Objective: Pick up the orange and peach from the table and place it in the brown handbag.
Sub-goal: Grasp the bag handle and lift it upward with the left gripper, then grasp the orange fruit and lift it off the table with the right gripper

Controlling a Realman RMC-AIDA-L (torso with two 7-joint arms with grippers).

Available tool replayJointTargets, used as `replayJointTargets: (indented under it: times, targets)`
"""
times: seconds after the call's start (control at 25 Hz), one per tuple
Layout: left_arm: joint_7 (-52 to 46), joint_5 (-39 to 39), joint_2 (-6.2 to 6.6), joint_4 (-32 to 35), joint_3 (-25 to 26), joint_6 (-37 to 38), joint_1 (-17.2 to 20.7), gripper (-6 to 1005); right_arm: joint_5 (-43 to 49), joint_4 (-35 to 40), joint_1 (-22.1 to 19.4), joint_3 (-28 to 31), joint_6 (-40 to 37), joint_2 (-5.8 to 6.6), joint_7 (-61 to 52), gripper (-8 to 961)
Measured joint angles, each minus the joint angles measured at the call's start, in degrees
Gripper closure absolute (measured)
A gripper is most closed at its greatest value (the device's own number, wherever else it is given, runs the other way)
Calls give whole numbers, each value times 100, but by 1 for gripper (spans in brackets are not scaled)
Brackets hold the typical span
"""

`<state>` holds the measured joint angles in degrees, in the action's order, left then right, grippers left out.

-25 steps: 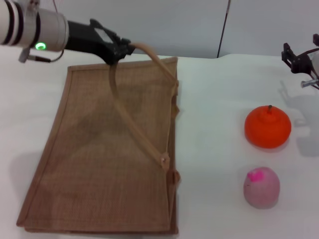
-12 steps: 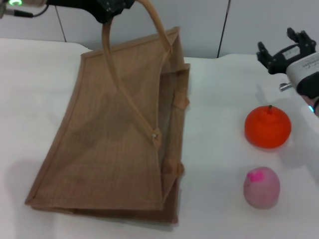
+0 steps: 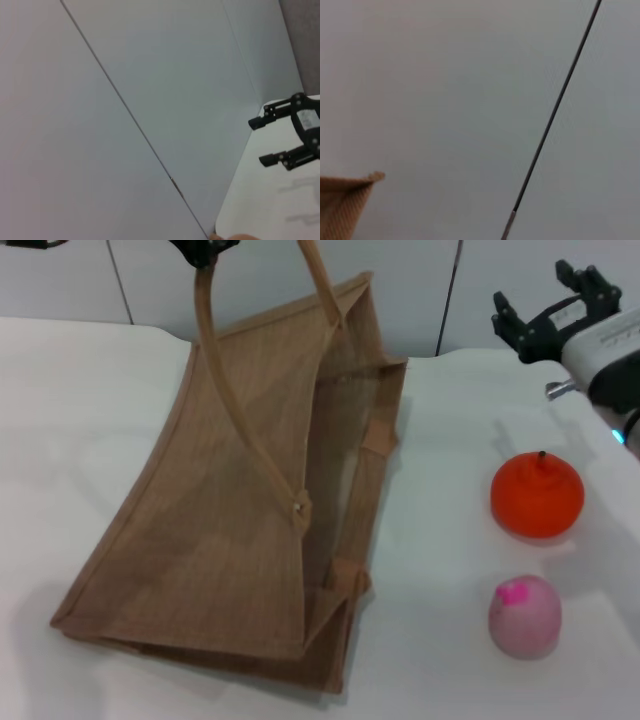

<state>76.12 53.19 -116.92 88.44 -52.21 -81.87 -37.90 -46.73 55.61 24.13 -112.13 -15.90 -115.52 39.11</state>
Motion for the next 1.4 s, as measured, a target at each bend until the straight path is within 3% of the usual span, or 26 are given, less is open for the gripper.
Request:
replayJointTargets:
  times: [0.16, 0.32, 0.4, 0.44, 0.48, 0.76, 1.0, 1.4]
  targets:
    - [-11, -1, 4, 22, 7, 11, 90, 878, 5, 1029, -416, 358, 1052, -13, 499, 193]
    - [-12, -15, 14, 55, 15, 19, 182, 878, 49, 1883, -643, 860, 2587, -8, 552, 192]
    - [-11, -30, 15, 59, 21, 21, 207, 878, 131, 2183, -703, 1087, 3255, -6, 549, 192]
    - [-8, -37, 15, 59, 24, 23, 215, 878, 315, 2467, -738, 1308, 3964, -8, 522, 192]
    - [-6, -40, 16, 59, 27, 24, 222, 878, 315, 2467, -738, 1308, 3964, -8, 522, 192]
    - [1, -45, 24, 64, 2, 83, 273, 877, 1674, 3145, -681, 1575, 5933, -14, -128, 188]
    - [4, -54, 30, 47, 7, 85, 275, 877, 2855, 3422, -487, 1178, 6777, -21, -923, 152]
    - [4, -70, 29, 57, -8, 84, 290, 877, 2946, 3486, -291, 822, 7353, -12, -1145, 137]
